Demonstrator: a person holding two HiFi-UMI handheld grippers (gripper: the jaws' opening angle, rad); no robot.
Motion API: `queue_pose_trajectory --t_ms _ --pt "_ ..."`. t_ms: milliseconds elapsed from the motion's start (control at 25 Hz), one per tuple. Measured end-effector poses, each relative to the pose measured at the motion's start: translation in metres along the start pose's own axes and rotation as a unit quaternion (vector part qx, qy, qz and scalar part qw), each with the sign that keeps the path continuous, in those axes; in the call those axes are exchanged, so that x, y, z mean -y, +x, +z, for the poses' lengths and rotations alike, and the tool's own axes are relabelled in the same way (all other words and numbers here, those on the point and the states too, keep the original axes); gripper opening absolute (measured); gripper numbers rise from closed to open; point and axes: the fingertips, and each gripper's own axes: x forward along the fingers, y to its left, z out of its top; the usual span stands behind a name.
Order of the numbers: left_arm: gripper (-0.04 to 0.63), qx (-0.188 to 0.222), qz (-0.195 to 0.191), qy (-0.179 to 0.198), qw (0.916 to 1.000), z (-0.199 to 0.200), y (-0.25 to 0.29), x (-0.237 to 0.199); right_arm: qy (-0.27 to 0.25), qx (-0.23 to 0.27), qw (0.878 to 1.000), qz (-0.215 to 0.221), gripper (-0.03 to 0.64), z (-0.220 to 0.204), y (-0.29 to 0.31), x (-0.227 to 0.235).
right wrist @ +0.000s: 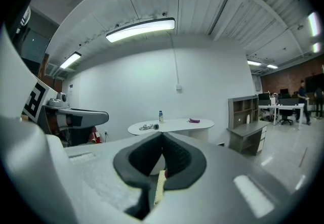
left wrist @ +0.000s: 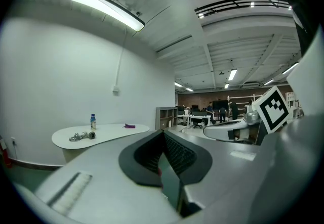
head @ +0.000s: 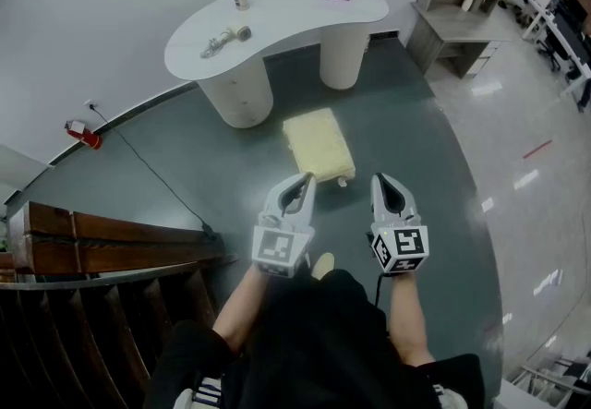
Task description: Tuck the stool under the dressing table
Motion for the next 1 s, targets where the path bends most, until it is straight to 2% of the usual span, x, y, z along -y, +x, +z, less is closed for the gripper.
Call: queue_pose_trajectory --t_ms 360,680,1000 --pt "0.006 -0.015 0.021 -0.016 0.9995 -0.014 0.06 -0.061 -0.006 -0.018 0.999 0.028 0.0 0.0 0.086 0.004" --pt "0.006 -0.022 0.027 -0.03 0.9989 -0.014 0.126 -0.112 -0.002 -0.025 0.999 0.034 0.0 0.013 0.166 0.024" --pt "0.006 -0.035 0.023 -0.051 0.9978 -0.027 0.171 -0.16 -0.009 -0.042 0.998 0.037 0.002 0.016 0.234 0.025"
